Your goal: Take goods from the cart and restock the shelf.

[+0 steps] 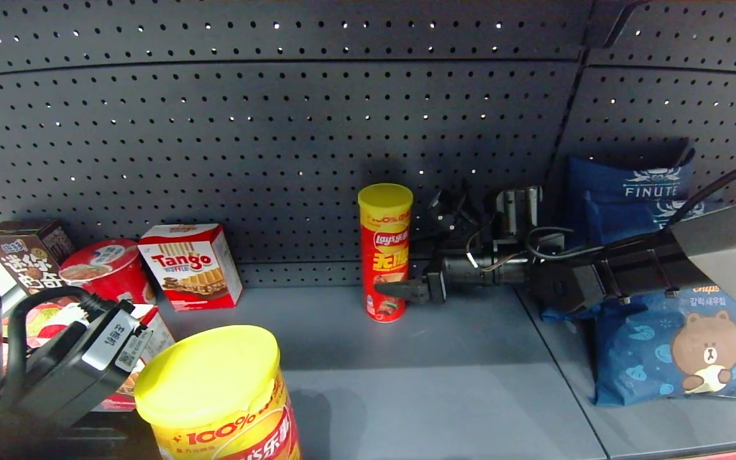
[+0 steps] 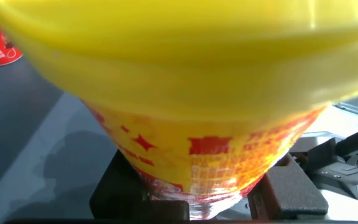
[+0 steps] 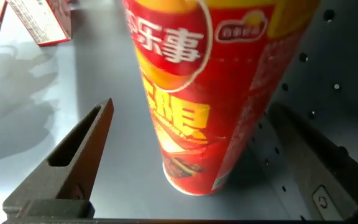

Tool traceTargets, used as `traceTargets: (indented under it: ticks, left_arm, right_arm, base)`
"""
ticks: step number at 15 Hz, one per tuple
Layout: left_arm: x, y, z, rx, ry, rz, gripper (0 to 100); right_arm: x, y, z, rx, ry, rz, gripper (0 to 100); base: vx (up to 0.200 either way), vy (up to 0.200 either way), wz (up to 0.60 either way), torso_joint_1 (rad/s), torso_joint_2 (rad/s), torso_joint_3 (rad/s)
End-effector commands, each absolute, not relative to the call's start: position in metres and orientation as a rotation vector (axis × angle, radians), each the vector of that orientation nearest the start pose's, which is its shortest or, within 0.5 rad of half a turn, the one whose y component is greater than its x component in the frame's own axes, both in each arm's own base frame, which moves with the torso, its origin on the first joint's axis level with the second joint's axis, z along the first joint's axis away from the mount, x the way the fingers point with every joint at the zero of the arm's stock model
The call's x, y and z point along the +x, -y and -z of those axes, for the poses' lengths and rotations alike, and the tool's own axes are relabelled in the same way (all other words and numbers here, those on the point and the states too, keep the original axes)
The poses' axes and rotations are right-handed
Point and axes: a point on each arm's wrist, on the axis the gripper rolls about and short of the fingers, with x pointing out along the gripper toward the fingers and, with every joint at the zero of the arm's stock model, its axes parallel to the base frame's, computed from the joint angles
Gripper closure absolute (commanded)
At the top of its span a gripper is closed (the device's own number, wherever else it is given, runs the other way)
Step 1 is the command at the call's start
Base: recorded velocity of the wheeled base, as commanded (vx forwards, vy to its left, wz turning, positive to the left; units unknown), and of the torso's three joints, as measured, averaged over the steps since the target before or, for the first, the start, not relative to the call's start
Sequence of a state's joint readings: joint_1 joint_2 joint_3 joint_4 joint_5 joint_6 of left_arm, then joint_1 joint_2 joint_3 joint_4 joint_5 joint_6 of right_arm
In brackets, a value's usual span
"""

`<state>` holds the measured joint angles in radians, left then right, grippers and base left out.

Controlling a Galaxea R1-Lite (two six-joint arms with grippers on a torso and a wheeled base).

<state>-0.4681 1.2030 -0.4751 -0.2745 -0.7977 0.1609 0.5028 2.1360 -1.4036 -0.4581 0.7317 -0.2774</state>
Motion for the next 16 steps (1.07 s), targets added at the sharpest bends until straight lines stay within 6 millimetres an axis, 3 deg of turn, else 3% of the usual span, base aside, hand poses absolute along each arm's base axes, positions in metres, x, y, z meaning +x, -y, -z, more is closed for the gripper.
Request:
traceTargets:
  ticks: [1, 12, 13, 16]
  left_arm:
    - [0.135, 0.086, -0.178, 0.056, -0.375, 1.277, 100]
    - [0.134, 0.086, -0.177, 0.056, -0.379, 1.275, 100]
    - [0.134, 0.086, -0.177, 0.056, -0.379, 1.275, 100]
    - [0.134, 0.086, -0.177, 0.056, -0.379, 1.275, 100]
  right_arm:
    - [0.377, -0.225, -0.158, -0.205, -0.135, -1.260, 0]
    - [0.390, -0.244, -0.143, -0.205, -0.121, -1.295, 0]
    - [0.389, -0.245, -0.141, -0.203, -0.124, -1.301, 100]
    - [0.390, -0.245, -0.140, -0.206, -0.109, -1.308, 100]
  base:
    - [0.000, 0.000, 0.00, 0.000, 0.00, 0.000]
    - [0.000, 0.000, 0.00, 0.000, 0.00, 0.000]
    - [0.000, 0.000, 0.00, 0.000, 0.00, 0.000]
    - [0.000, 0.000, 0.00, 0.000, 0.00, 0.000]
